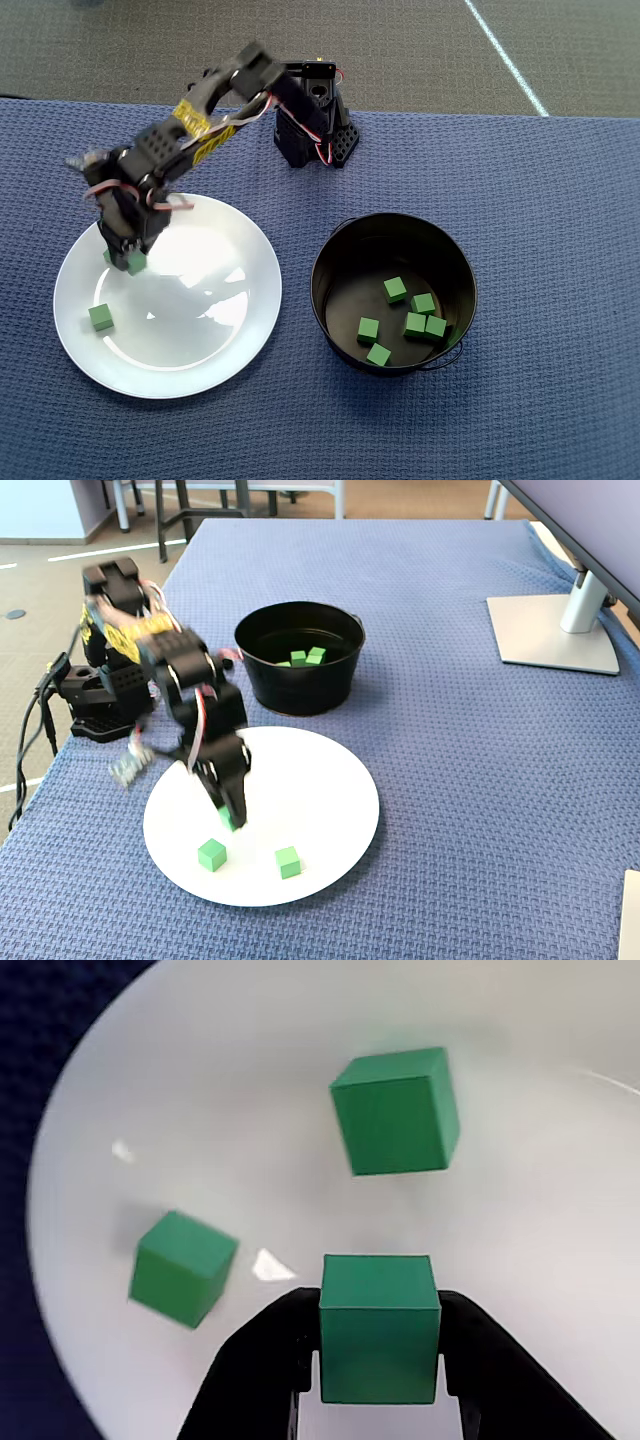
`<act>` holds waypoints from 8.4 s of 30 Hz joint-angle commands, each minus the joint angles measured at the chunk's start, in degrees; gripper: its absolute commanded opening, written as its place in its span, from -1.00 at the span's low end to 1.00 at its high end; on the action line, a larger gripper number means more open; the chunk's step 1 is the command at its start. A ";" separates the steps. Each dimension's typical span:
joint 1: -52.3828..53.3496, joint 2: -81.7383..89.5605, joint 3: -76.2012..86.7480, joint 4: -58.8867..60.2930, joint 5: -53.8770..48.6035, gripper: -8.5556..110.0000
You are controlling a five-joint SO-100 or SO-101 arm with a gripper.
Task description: Pick up the green cubes from the white plate and place them in the black recipient
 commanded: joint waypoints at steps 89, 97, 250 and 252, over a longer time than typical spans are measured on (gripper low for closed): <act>0.79 -18.98 -19.07 12.22 -17.49 -0.56; 1.32 -17.93 -18.46 11.43 -15.64 -0.53; -1.76 -39.37 -55.02 8.17 -65.92 -0.50; -1.67 -39.46 -55.02 7.91 -66.45 -0.50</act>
